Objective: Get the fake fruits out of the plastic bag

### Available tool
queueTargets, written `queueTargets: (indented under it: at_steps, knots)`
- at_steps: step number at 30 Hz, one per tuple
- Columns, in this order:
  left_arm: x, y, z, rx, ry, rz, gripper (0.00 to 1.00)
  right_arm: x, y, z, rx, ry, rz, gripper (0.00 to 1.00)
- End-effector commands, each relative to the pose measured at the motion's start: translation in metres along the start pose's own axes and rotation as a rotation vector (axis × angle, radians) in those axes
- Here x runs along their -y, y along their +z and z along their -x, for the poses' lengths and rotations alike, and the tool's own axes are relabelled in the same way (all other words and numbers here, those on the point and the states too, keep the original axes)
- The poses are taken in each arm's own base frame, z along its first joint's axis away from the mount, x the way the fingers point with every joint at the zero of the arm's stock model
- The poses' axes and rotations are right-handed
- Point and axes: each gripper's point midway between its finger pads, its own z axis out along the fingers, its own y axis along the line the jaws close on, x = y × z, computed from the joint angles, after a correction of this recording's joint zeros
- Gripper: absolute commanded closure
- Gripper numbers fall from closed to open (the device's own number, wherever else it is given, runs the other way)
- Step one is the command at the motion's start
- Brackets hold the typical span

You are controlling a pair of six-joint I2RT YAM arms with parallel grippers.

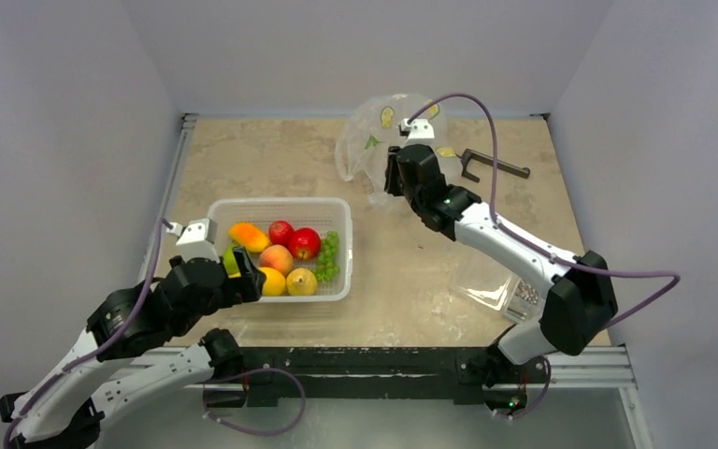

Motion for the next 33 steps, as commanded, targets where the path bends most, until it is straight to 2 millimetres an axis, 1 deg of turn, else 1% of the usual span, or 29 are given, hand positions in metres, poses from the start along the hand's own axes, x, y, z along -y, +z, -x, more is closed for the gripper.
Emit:
queueTargets:
  at_steps: [1,4,6,9,11,14,20,24,28,29,30,33]
  knots:
    - [-0.003,-0.016,0.005,0.018,-0.022,-0.055,0.00,-0.001,0.004,0.041,0.098,-0.041,-0.027,0.64]
    - [0.004,-0.026,0.013,0.036,-0.060,-0.114,0.00,-0.001,0.000,0.044,0.083,-0.067,-0.029,0.41]
    - [0.008,-0.034,0.020,0.057,-0.085,-0.156,0.00,0.002,-0.008,0.049,0.084,-0.070,-0.034,0.22]
    - [0.011,-0.045,0.032,0.105,-0.122,-0.207,0.00,0.004,-0.025,0.057,0.085,-0.062,-0.019,0.07]
    - [0.014,-0.055,0.043,0.152,-0.146,-0.256,0.00,0.004,-0.039,0.064,0.089,-0.057,0.004,0.02]
    - [0.011,-0.072,0.060,0.230,-0.161,-0.313,0.00,0.007,-0.061,0.074,0.101,-0.053,0.032,0.01]
    - [0.002,-0.110,0.091,0.346,-0.141,-0.382,0.00,0.022,-0.122,0.108,0.200,-0.036,0.069,0.01]
    - [-0.005,-0.127,0.103,0.395,-0.126,-0.402,0.00,0.037,-0.165,0.126,0.297,-0.023,0.093,0.01]
    - [-0.016,-0.143,0.112,0.442,-0.147,-0.414,0.00,0.056,-0.212,0.146,0.419,0.005,0.102,0.01]
    - [-0.018,-0.147,0.115,0.453,-0.151,-0.422,0.00,0.061,-0.222,0.149,0.446,0.018,0.101,0.01]
    - [-0.020,-0.152,0.117,0.464,-0.155,-0.429,0.00,0.067,-0.237,0.153,0.481,0.036,0.112,0.01]
    - [-0.024,-0.161,0.122,0.488,-0.153,-0.444,0.00,0.079,-0.266,0.159,0.562,0.065,0.125,0.01]
